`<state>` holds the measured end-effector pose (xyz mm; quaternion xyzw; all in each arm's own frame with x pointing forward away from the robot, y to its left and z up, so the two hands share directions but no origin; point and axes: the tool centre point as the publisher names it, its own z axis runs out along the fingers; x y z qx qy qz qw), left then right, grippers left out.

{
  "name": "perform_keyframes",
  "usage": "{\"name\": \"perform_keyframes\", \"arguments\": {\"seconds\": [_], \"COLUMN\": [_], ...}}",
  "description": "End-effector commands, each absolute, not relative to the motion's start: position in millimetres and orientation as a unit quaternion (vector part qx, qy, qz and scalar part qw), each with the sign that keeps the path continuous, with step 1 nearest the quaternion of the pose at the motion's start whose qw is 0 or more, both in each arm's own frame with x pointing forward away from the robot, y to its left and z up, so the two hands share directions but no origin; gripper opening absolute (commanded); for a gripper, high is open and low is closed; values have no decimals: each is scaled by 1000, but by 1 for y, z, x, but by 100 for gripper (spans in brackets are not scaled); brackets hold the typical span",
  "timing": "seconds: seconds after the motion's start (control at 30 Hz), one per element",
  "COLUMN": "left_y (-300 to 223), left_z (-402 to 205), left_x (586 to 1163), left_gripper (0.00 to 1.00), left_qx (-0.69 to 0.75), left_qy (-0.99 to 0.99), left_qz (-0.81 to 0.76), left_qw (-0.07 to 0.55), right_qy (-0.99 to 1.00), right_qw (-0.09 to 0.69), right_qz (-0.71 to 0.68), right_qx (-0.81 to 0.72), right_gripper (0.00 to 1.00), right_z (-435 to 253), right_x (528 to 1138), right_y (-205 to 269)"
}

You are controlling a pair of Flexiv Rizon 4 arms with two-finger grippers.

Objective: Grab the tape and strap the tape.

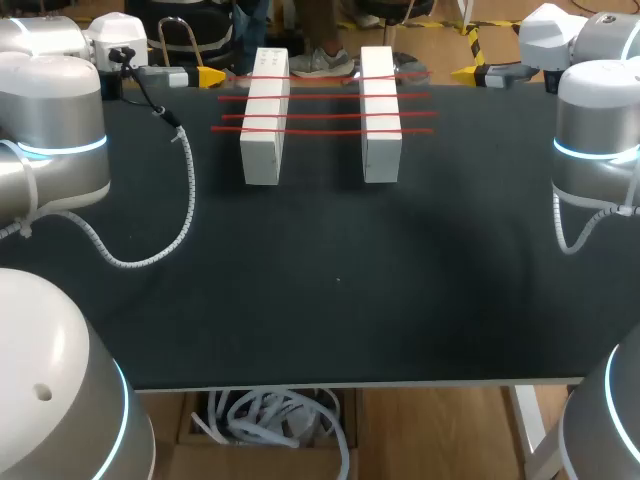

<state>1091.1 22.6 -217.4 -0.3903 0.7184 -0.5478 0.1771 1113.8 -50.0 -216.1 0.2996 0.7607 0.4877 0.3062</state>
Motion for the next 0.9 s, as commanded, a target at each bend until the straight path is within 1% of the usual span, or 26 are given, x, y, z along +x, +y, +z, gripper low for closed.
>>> {"name": "perform_keyframes", "arguments": {"seconds": [0.03,0.7,0.8,0.87,0.9], "left_y": [23,23,22,21,21], "left_z": [-217,-217,-219,-223,-225], "left_x": [1091,1091,1088,1085,1083], "left_gripper": [100,100,100,100,100], "left_qx": [-390,-390,-349,-306,-282], "left_qy": [718,718,731,742,748], "left_qz": [-548,-548,-561,-576,-585], "left_qw": [177,177,169,156,140], "right_qy": [761,761,761,761,761], "right_qw": [306,306,306,306,306], "right_qz": [488,488,488,488,488], "right_qx": [300,300,300,300,300], "right_gripper": [100,100,100,100,100], "right_z": [-216,-216,-216,-216,-216], "right_x": [1114,1114,1114,1114,1114], "right_y": [-50,-50,-50,-50,-50]}}
